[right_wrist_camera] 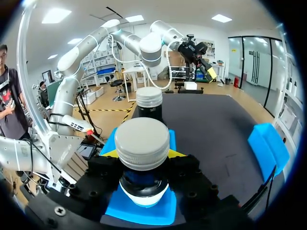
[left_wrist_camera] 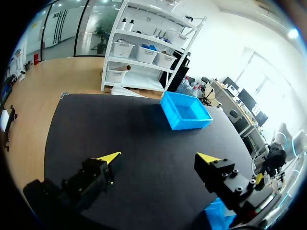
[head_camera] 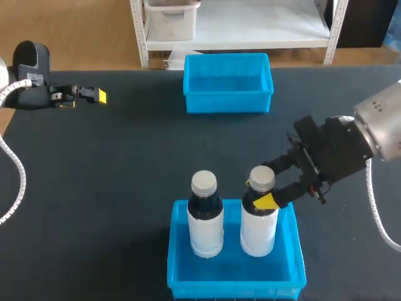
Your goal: Pick up the bottle, and place it in the far bin if it is heavy, or in the near bin if it is light.
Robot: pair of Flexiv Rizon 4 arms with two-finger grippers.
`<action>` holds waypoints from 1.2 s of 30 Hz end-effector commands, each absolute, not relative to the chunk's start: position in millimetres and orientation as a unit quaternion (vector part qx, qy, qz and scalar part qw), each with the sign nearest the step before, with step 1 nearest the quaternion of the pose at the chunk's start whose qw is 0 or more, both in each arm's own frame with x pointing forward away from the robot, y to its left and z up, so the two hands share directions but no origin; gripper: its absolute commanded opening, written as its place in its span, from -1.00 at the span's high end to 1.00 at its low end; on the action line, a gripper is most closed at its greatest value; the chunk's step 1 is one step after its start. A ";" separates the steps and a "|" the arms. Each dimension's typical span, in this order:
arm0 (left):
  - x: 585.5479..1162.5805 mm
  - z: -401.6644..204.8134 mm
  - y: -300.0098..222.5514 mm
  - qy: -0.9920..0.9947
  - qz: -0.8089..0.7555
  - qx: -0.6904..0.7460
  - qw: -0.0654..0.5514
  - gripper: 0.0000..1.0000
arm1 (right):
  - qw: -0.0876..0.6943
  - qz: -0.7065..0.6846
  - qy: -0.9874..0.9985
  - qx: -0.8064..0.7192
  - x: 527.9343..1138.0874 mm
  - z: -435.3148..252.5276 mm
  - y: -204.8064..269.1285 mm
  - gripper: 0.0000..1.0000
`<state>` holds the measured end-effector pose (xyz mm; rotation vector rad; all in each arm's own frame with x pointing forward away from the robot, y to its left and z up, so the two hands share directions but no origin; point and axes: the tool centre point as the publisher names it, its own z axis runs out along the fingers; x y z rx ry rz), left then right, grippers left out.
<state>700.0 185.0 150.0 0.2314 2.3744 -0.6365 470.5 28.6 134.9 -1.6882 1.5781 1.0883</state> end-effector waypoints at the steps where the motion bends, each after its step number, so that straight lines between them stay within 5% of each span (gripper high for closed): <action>1: 700.0 150.0 185.0 0.908 -0.243 0.088 0.330 -1.00 | 0.289 0.411 0.589 -0.633 471.9 132.5 28.8 0.38; 10: 700.0 150.0 185.0 0.908 -0.243 0.088 0.330 -1.00 | 0.287 0.414 0.588 -0.633 471.4 131.4 27.5 0.03; 11: 700.0 150.0 185.0 0.908 -0.243 0.088 0.330 -1.00 | 0.286 0.414 0.588 -0.633 471.3 131.4 27.4 -0.37; 12: 700.0 150.0 185.0 0.908 -0.243 0.088 0.330 -1.00 | 0.286 0.415 0.587 -0.634 471.3 131.4 27.3 -1.00; 36: 700.0 150.0 185.0 0.908 -0.243 0.088 0.330 -1.00 | 0.292 0.382 0.621 -0.619 496.7 140.9 -21.8 -1.00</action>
